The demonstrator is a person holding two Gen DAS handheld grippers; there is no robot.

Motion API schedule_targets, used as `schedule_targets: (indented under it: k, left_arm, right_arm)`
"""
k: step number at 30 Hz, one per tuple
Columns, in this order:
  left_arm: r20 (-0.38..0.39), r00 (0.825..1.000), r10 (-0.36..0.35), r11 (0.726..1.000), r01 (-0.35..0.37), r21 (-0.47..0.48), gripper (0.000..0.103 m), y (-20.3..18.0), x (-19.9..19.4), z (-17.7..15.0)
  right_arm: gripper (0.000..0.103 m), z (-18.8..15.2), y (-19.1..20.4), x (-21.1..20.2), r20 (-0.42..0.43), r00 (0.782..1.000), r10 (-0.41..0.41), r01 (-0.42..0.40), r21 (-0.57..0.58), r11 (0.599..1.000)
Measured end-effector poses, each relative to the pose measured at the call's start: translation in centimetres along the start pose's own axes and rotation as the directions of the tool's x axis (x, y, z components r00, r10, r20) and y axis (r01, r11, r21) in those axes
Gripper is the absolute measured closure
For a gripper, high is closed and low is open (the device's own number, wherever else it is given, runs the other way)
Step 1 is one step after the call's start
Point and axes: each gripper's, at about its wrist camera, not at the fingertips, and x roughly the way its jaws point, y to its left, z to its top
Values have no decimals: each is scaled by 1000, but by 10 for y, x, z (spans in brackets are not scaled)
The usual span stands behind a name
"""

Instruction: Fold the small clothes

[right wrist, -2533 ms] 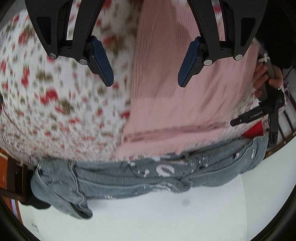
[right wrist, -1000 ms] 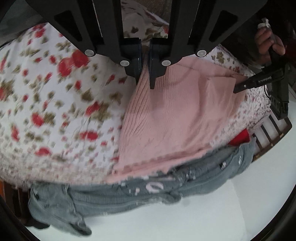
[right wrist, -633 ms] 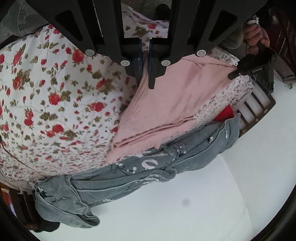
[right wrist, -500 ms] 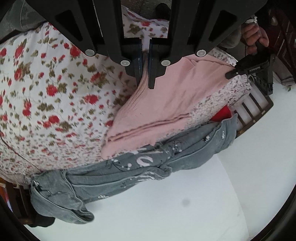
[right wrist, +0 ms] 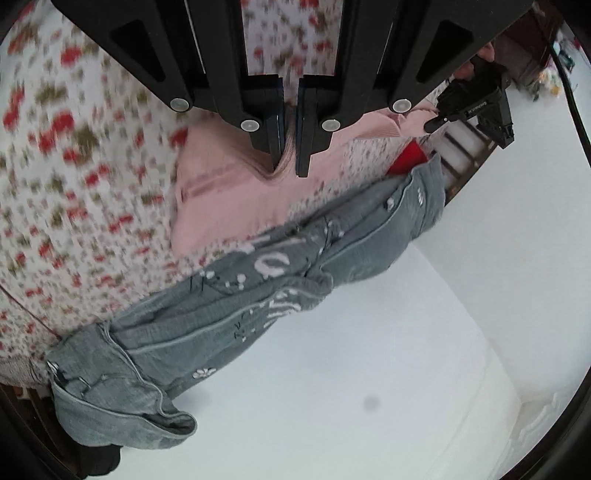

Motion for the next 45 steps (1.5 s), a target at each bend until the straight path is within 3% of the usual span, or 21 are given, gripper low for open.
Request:
schedule_targets:
  k: [4, 11, 17, 20, 21, 22, 25, 29, 32, 35, 37, 38, 40, 42, 45]
  left_arm:
    - [1, 1000, 22, 1000, -22, -6, 94, 3, 33, 26]
    - [-63, 995, 75, 994, -79, -77, 94, 37, 121, 69]
    - [-171, 975, 139, 984, -155, -85, 93, 60, 199, 88]
    - [-255, 957, 137, 976, -174, -132, 90, 78, 238, 97]
    - [-274, 952, 135, 973, -180, -145, 84, 82, 245, 98]
    - [-293, 946, 140, 969, -192, -158, 76, 87, 251, 101]
    - [-251, 950, 187, 965, -226, -134, 60, 93, 247, 103]
    - [-253, 954, 159, 978, -188, -92, 55, 91, 245, 100]
    - [-263, 947, 185, 980, -197, -20, 55, 83, 254, 100]
    - [-259, 932, 254, 967, -239, 87, 55, 75, 266, 96]
    - [-241, 923, 301, 952, -276, 131, 58, 77, 271, 89]
    - [-235, 921, 311, 948, -286, 137, 63, 79, 272, 85]
    - [-247, 920, 303, 952, -280, 126, 90, 85, 275, 83]
    - [-259, 925, 278, 960, -257, 114, 91, 91, 275, 84]
    - [-209, 953, 220, 974, -205, 92, 94, 91, 260, 90]
  right_arm:
    - [98, 31, -3, 40, 10, 1000, -6, 6, 24, 1000]
    - [98, 67, -21, 119, -13, 997, -70, 71, 43, 997]
    - [97, 80, -52, 195, -103, 984, -147, 154, 65, 986]
    - [86, 86, -72, 231, -140, 958, -250, 260, 56, 964]
    - [75, 88, -80, 240, -151, 948, -279, 289, 49, 956]
    - [74, 90, -88, 249, -177, 937, -300, 313, 49, 949]
    - [74, 91, -94, 252, -207, 928, -310, 321, 19, 947]
    - [62, 85, -79, 255, -197, 904, -381, 356, -151, 922]
    - [61, 84, -78, 265, -234, 892, -388, 353, -178, 919]
    - [61, 78, -82, 280, -262, 869, -420, 372, -215, 903]
    - [61, 70, -87, 291, -274, 835, -476, 414, -257, 873]
    - [61, 66, -91, 296, -286, 823, -491, 425, -263, 866]
    - [65, 61, -97, 304, -309, 806, -505, 433, -273, 859]
    - [97, 63, -94, 303, -305, 821, -483, 411, -274, 870]
    - [98, 68, -84, 292, -262, 858, -442, 370, -281, 886]
